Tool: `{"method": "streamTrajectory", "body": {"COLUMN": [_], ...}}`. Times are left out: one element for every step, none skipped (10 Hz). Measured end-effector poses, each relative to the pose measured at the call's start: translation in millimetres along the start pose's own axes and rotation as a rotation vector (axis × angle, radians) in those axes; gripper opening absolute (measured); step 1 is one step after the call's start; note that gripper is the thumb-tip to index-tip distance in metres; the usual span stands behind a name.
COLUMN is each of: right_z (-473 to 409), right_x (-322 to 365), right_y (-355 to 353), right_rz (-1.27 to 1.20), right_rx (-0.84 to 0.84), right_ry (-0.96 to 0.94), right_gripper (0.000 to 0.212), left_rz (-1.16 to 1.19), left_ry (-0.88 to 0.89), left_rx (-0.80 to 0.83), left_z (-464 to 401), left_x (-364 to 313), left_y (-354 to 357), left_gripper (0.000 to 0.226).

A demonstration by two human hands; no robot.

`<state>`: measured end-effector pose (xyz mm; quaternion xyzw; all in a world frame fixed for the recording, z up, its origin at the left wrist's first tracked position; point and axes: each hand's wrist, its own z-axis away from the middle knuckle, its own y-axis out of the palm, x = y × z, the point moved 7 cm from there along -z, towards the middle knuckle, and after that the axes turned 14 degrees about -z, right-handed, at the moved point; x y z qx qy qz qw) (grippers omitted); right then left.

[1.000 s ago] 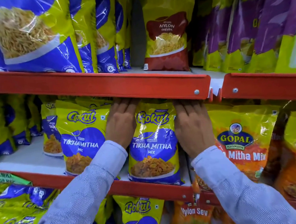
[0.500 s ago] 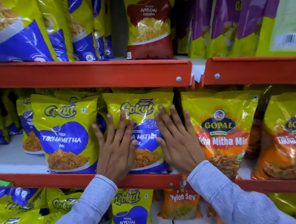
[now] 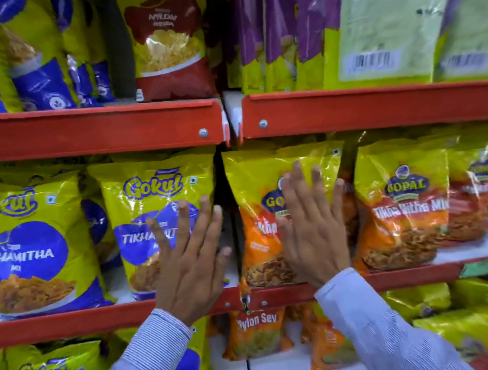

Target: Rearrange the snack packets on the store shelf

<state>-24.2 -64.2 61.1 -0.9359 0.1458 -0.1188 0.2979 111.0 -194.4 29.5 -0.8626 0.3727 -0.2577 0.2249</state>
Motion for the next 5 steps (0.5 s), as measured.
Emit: {"method": "streamTrajectory", "body": {"right_z": [24.6, 39.6, 40.6, 38.7, 35.3], "right_x": [-60.9, -111.2, -135.9, -145.0, -130.7], "right_y": [-29.0, -28.3, -19.0, -19.0, -43.4], "right_rz": [0.022, 0.110, 0.120, 0.125, 0.085], "right_rx": [-0.110, -0.033, 0.073, 0.083, -0.017], "right_ry": [0.156, 0.273, 0.281, 0.232, 0.158], "right_gripper": [0.061, 0.061, 0.061, 0.062, 0.061], "left_rz": [0.053, 0.048, 0.033, -0.010, 0.049], "left_ry": [0.127, 0.199, 0.175, 0.123, 0.072], "left_rx": [-0.046, 0.008, 0.102, 0.106, -0.001], "left_z": [-6.6, -16.7, -27.9, -37.3, -45.4], "left_x": [-49.0, -82.9, -94.1, -90.9, -92.7], "left_y": [-11.0, -4.5, 4.2, 1.5, -23.8], "left_gripper": [0.068, 0.065, 0.062, 0.062, 0.062]}}
